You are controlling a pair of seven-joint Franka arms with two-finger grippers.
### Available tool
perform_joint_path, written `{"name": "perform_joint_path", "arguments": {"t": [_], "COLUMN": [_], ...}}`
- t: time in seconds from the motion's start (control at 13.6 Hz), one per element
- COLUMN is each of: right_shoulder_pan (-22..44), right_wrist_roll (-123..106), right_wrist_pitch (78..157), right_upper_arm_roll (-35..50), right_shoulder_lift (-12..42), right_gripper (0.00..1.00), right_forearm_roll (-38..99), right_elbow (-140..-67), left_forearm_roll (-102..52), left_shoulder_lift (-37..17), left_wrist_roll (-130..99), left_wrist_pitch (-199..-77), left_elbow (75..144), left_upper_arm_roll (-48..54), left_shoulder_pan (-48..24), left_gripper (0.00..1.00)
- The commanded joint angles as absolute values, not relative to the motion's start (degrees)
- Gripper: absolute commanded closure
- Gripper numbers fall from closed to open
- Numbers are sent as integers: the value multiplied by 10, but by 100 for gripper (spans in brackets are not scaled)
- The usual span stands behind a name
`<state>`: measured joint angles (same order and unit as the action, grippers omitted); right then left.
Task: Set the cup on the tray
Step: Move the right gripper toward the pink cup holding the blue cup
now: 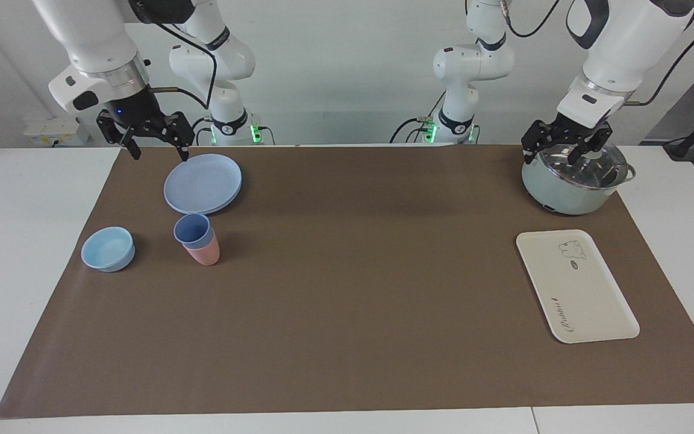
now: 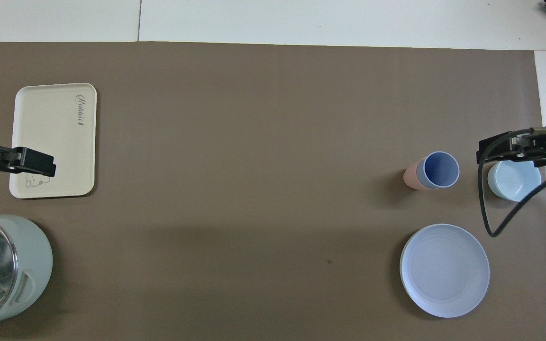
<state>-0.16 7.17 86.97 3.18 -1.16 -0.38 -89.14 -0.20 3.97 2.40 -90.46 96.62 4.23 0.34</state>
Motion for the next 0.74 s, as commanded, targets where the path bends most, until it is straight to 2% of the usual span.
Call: {"name": "perform_joint_path", "arguments": {"t": [0.0,0.44,0.51,0.59,0.66], "right_shoulder_pan": [-4,-13,-12,-12,-15], "right_wrist_roll": [62,57,64,73,100], "right_wrist_pitch": [864,856,866,885,891], "right_upper_arm_roll": [33,32,32,31,28], "right_shoulder_lift": [-28,-40,-42,-42,-40], "right_gripper": [0,0,1,8,8], "right_forearm_roll": [0,4,4,4,4], "right_elbow": [-910,-915,-920,-925,-929], "left_forearm_roll": [3,3,3,4,3], "left_shoulder_lift": [54,55,55,55,55], "left_wrist_roll": [18,18,18,18,18], "left_wrist_pitch": [-921,-922,-922,-923,-923], "left_elbow": [988,988,988,989,989], "left_upper_arm_roll": [43,43,43,43,43], "left_shoulder_pan": [2,2,2,2,2], "left_gripper": [0,0,0,0,0]}}
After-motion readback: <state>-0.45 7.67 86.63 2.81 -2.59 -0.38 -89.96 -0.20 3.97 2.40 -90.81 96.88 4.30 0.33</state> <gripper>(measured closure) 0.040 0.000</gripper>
